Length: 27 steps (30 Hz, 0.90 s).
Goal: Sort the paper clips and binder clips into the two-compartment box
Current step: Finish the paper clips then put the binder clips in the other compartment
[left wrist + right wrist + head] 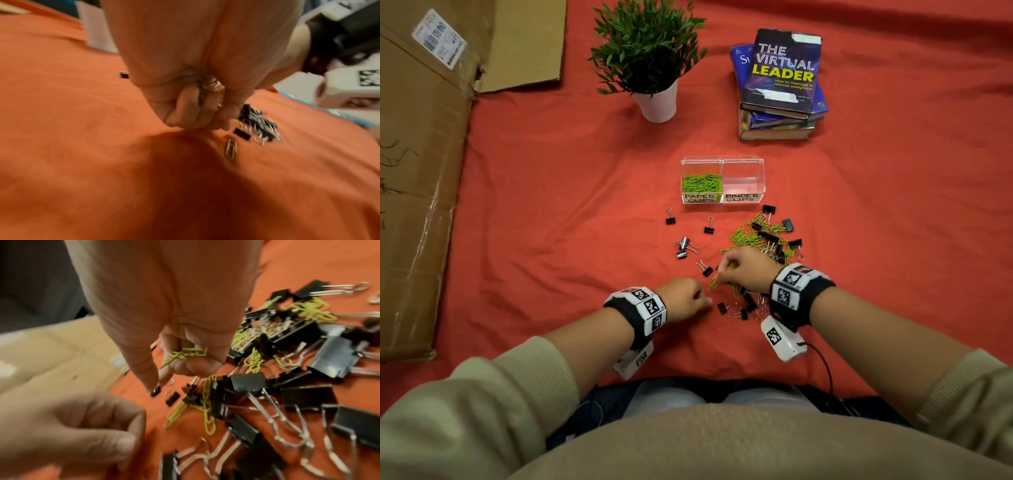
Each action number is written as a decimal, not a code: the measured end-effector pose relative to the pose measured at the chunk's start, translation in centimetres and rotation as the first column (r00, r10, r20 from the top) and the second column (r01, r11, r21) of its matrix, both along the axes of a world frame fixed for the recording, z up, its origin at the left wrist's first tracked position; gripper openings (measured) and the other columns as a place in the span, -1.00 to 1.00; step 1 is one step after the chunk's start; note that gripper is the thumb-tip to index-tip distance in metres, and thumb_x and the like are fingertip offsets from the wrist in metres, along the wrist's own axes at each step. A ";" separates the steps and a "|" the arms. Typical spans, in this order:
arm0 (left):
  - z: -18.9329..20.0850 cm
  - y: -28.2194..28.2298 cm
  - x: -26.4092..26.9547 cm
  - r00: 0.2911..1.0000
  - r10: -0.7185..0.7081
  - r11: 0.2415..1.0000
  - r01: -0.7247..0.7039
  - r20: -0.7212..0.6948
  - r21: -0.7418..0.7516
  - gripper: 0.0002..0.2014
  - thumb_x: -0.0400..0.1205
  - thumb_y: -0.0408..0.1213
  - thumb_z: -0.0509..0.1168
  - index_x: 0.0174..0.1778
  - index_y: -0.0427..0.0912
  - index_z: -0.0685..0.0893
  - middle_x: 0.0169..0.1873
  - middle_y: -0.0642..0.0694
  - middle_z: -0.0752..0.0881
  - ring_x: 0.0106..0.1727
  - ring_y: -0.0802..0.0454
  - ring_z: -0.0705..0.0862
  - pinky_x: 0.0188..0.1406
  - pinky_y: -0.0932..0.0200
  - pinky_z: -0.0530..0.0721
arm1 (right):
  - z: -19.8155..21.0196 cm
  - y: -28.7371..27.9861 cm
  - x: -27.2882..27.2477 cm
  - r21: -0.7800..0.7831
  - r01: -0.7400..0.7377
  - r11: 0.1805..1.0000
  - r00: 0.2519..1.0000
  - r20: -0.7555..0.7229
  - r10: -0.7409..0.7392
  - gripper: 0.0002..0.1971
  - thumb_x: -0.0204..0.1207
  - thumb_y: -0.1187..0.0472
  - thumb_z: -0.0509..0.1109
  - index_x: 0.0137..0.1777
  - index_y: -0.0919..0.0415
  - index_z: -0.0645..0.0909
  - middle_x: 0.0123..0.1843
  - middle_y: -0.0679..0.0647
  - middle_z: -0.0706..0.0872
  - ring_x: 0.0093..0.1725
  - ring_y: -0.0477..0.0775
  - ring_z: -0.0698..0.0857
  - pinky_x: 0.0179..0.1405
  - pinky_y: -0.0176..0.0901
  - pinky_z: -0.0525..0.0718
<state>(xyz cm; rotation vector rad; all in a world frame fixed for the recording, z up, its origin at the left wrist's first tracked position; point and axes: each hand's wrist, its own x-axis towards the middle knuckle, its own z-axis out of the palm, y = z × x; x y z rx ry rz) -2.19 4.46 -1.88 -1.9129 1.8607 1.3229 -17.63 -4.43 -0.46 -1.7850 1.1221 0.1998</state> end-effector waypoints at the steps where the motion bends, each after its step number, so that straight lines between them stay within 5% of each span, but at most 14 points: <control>1: -0.2 0.2 -0.1 0.999 -0.036 0.999 0.036 0.040 -0.014 -0.75 0.64 -0.05 0.26 -0.13 -0.17 0.64 -0.21 -0.16 0.70 -0.16 -0.10 0.64 -0.21 0.15 0.47 | -0.3 0.4 0.3 -0.050 -0.070 0.996 0.998 -0.013 0.069 -0.91 0.42 0.17 0.49 -0.16 0.16 0.68 -0.34 -0.08 0.63 -0.33 -0.06 0.60 -0.37 -0.30 0.48; 7: -0.4 0.9 -0.4 0.970 -0.179 0.981 0.189 0.167 -0.048 -0.75 0.54 -0.03 0.38 0.00 -0.10 0.61 0.05 -0.14 0.72 0.10 -0.16 0.68 -0.04 0.05 0.61 | -1.5 0.8 1.2 -0.227 -0.334 0.915 0.939 -0.163 0.303 -0.78 0.46 0.16 0.42 0.09 0.13 0.63 0.10 0.10 0.71 0.12 0.15 0.67 0.07 -0.05 0.62; 11: -0.5 1.3 -0.6 0.951 -0.236 0.965 0.254 0.202 -0.068 -0.80 0.59 -0.09 0.29 0.01 -0.12 0.68 0.06 -0.21 0.73 0.12 -0.22 0.70 -0.05 0.03 0.63 | -1.3 1.3 1.3 -0.229 -0.414 0.881 0.901 -0.239 0.361 -0.84 0.53 0.16 0.33 0.07 0.17 0.59 0.09 0.12 0.70 0.11 0.19 0.67 0.02 -0.02 0.60; 17: 0.5 -1.4 1.4 0.998 0.029 0.998 -0.026 0.060 -0.058 -0.82 0.59 -0.25 0.25 -0.16 -0.30 0.68 -0.09 -0.28 0.78 -0.03 -0.20 0.72 -0.07 0.02 0.62 | -1.4 2.4 1.2 -0.208 -0.499 0.841 0.854 -0.282 0.437 -0.77 0.62 0.22 0.24 0.16 0.36 0.49 0.14 0.30 0.66 0.12 0.31 0.64 0.01 0.05 0.55; 19: 1.8 -3.7 2.4 0.991 0.136 0.986 -0.136 -0.004 -0.093 -0.86 0.61 -0.27 0.27 -0.20 -0.24 0.64 -0.12 -0.27 0.79 -0.13 -0.14 0.70 -0.13 0.06 0.61 | -0.9 2.4 1.4 -0.126 -0.390 0.912 0.913 -0.179 0.366 -0.84 0.62 0.23 0.25 0.09 0.32 0.52 0.02 0.22 0.69 -0.01 0.20 0.67 -0.07 -0.03 0.58; 21: 3.5 -6.5 3.0 0.975 0.212 0.960 -0.219 -0.061 -0.171 -0.89 0.65 -0.27 0.27 -0.18 -0.19 0.59 -0.20 -0.09 0.75 -0.22 -0.01 0.64 -0.29 0.16 0.53 | -0.1 1.3 1.2 -0.025 -0.208 0.978 0.975 -0.087 0.205 -0.90 0.64 0.19 0.23 -0.02 0.20 0.53 -0.24 0.00 0.63 -0.29 -0.08 0.61 -0.33 -0.23 0.54; 23: 5.0 -9.8 3.1 0.970 0.236 0.932 -0.242 -0.055 -0.269 -0.90 0.68 -0.27 0.23 -0.14 -0.17 0.55 -0.30 0.06 0.63 -0.32 0.13 0.55 -0.43 0.25 0.39 | 0.6 -0.3 0.6 0.070 -0.060 0.996 0.997 -0.052 0.063 -0.86 0.65 0.09 0.24 -0.05 0.13 0.55 -0.38 -0.09 0.55 -0.45 -0.16 0.50 -0.47 -0.28 0.44; 27: 6.0 -15.8 3.0 0.978 0.201 0.923 -0.170 0.058 -0.345 -0.81 0.69 -0.27 0.20 0.02 -0.34 0.61 -0.04 -0.28 0.72 -0.01 -0.20 0.67 -0.15 0.11 0.53 | 1.6 -4.1 -1.0 0.469 0.235 0.851 0.947 0.087 -0.310 -0.81 0.62 0.18 0.29 -0.18 0.25 0.57 -0.36 0.04 0.58 -0.41 -0.06 0.52 -0.33 -0.24 0.51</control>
